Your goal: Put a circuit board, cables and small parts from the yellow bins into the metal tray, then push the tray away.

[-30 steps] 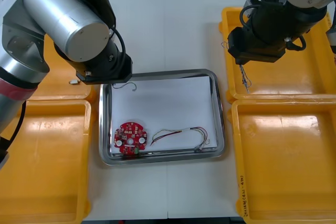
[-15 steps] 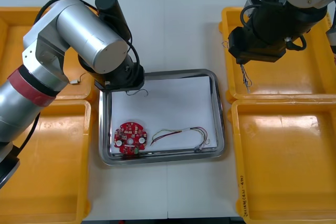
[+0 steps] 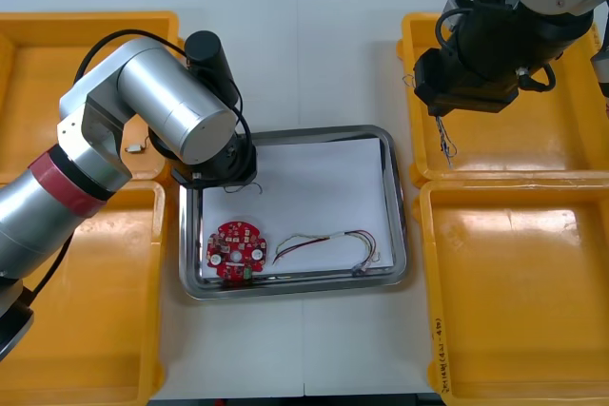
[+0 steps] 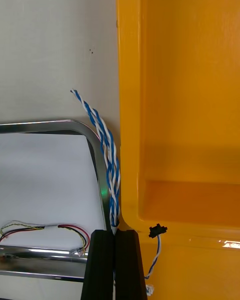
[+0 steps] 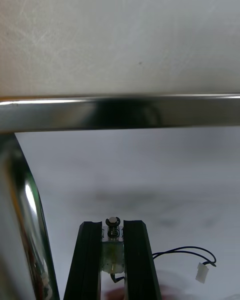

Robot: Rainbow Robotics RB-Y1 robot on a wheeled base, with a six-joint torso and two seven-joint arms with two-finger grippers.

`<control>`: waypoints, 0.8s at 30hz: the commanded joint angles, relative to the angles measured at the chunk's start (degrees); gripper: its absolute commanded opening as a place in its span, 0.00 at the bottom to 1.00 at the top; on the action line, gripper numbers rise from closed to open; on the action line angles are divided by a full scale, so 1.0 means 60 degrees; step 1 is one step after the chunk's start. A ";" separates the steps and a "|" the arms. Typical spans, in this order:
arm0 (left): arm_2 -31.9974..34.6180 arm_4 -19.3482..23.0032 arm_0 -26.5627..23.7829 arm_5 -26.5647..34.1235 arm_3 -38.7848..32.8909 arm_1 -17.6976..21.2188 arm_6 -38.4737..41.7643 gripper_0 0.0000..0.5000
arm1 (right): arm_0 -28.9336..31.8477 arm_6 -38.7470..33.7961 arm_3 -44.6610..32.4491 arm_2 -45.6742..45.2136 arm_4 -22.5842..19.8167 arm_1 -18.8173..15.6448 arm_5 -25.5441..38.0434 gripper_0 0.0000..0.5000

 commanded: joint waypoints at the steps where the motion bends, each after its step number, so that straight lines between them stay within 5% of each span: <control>1: -0.0086 -0.0246 0.0251 -0.0107 -0.0229 -0.0206 -0.0127 0.00 | -0.0386 0.0177 -0.0285 0.0112 -0.0056 0.0011 0.0044 0.00; 5: -0.0086 -0.0334 0.0354 -0.0107 -0.0243 -0.0206 -0.0156 0.03 | -0.0386 0.0221 -0.0285 0.0097 -0.0056 0.0011 0.0044 0.00; 9: -0.0072 -0.0378 0.0442 -0.0107 -0.0375 -0.0206 -0.0171 0.16 | -0.0401 0.0265 -0.0285 0.0112 -0.0086 0.0011 0.0044 0.00; 11: -0.0086 -0.0378 0.0442 -0.0107 -0.0390 -0.0206 -0.0171 0.38 | -0.0386 0.0279 -0.0285 0.0112 -0.0086 0.0011 0.0044 0.00; 13: -0.0086 -0.0378 0.0442 -0.0107 -0.0448 -0.0206 -0.0156 0.74 | -0.0386 0.0294 -0.0285 0.0112 -0.0115 0.0011 0.0044 0.00; 16: -0.0072 -0.0378 0.0442 -0.0092 -0.0522 -0.0206 -0.0156 1.00 | -0.0386 0.0323 -0.0285 0.0112 -0.0144 0.0011 0.0044 0.00; 24: -0.0013 -0.0305 0.0442 -0.0048 -0.0653 -0.0206 -0.0142 1.00 | -0.0386 0.0353 -0.0299 0.0200 -0.0159 0.0011 0.0044 0.00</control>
